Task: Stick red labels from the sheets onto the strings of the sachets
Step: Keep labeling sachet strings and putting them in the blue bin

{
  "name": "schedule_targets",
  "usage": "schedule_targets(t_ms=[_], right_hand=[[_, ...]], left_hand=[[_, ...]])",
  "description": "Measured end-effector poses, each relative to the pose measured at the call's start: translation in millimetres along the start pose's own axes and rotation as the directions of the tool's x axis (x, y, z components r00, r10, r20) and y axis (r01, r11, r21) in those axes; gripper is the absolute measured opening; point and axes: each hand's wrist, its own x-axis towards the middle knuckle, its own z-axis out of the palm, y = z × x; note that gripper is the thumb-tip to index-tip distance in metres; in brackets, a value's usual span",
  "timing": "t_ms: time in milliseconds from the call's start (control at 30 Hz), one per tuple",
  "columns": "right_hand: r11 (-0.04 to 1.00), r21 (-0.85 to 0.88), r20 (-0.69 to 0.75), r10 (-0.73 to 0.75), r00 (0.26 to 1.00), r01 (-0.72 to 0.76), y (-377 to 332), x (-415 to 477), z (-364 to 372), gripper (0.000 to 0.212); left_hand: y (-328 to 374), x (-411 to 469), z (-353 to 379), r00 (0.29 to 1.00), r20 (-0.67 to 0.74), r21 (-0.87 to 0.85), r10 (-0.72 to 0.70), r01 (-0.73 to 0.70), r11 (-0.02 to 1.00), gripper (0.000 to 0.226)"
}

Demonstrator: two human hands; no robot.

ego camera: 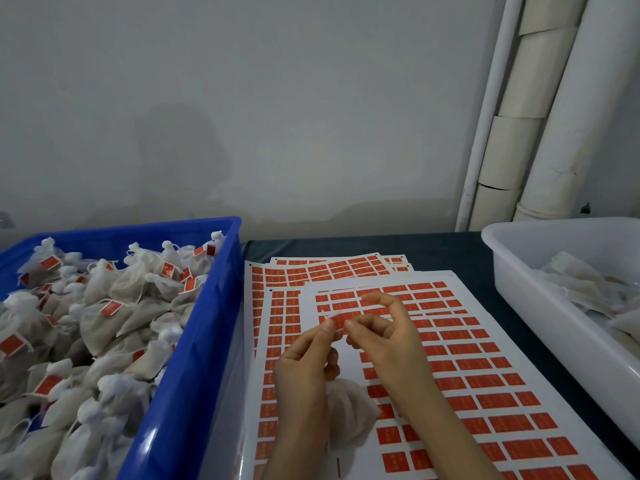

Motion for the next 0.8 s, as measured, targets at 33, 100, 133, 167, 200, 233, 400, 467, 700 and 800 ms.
schedule_targets(t_ms=[33,100,133,167,200,233,400,467,700,800], right_hand=[[1.0,-0.004,0.0,-0.001,1.0,0.001,0.0,-0.1,0.2,0.032],[1.0,-0.014,-0.001,-0.006,1.0,0.006,0.1,-0.4,0.6,0.031],[1.0,-0.018,0.002,-0.01,1.0,0.01,0.4,-0.2,0.8,0.03],[0.999,-0.027,0.009,-0.017,1.0,0.018,0.8,0.1,0.9,0.028],[0.999,-0.046,0.02,-0.024,1.0,0.025,1.1,0.5,1.1,0.026],[0.997,-0.071,0.035,-0.027,0.999,0.029,1.1,0.8,1.4,0.023],[0.992,-0.124,0.112,-0.011,0.994,0.025,1.6,-0.7,3.0,0.01],[0.991,-0.128,0.097,-0.027,0.995,0.039,1.8,-0.9,2.9,0.009],[0.994,-0.108,0.048,-0.017,0.999,0.022,4.6,0.5,2.0,0.006],[0.995,-0.093,0.056,-0.014,0.998,0.019,5.5,0.4,1.9,0.005]], left_hand=[[-0.3,0.0,0.0,1.0,0.001,0.0,-0.005,0.005,1.0,0.013],[-1.0,0.3,-0.4,1.0,0.007,0.001,0.002,-0.002,1.0,0.016],[-1.0,0.1,-0.5,1.0,0.01,0.002,0.009,-0.009,1.0,0.018],[-0.7,-0.5,-0.7,1.0,0.011,0.002,0.019,-0.019,1.0,0.022],[-0.6,-0.7,-0.8,1.0,0.009,0.0,0.03,-0.03,1.0,0.026],[-0.7,-0.8,-1.2,0.999,0.007,-0.001,0.038,-0.038,0.999,0.029],[-2.7,0.7,-2.1,0.999,0.006,0.02,0.043,-0.043,0.999,0.028],[-4.4,1.6,-2.4,0.999,0.004,0.036,0.046,-0.046,0.998,0.018],[-5.6,3.0,-1.8,0.999,-0.013,0.05,0.04,-0.039,0.998,0.014],[-5.5,5.4,-3.1,0.999,-0.031,0.04,0.035,-0.034,0.999,0.013]])
